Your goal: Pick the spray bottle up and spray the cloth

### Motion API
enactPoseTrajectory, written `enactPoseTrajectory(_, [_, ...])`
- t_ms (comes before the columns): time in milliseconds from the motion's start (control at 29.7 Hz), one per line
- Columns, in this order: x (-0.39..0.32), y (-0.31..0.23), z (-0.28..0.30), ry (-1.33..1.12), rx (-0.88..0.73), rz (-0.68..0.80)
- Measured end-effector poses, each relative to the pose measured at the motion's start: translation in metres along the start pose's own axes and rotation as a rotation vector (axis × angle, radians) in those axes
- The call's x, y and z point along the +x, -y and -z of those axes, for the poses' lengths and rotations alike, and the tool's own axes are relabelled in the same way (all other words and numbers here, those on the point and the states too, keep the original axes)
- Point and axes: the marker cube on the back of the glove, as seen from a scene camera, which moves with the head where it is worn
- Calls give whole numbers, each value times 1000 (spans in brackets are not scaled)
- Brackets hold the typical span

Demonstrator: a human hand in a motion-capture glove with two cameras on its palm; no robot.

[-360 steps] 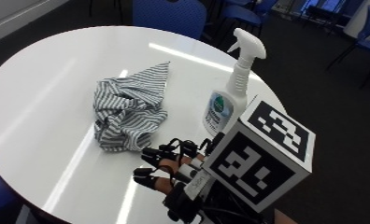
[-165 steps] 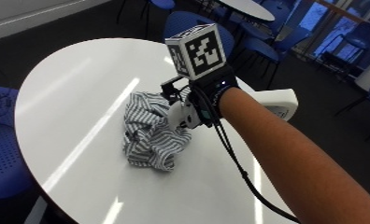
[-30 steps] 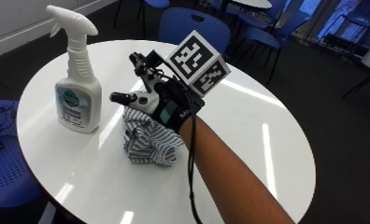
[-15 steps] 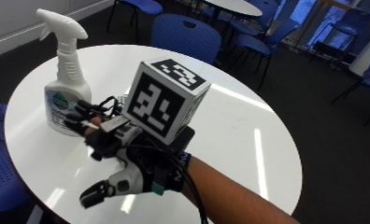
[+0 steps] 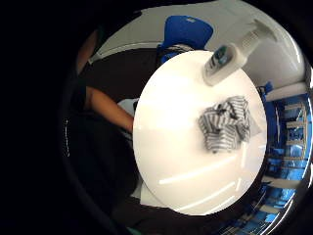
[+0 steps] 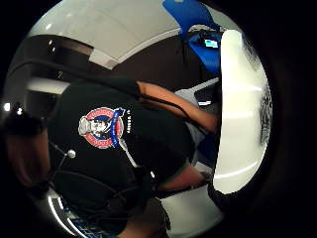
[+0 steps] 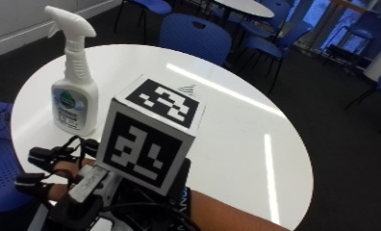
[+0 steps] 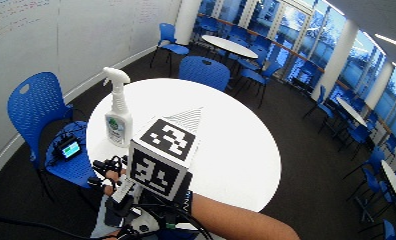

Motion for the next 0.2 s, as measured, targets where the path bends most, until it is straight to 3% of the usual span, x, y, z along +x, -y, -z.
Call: enactPoseTrajectory(202, [1, -4, 9, 8, -4, -2])
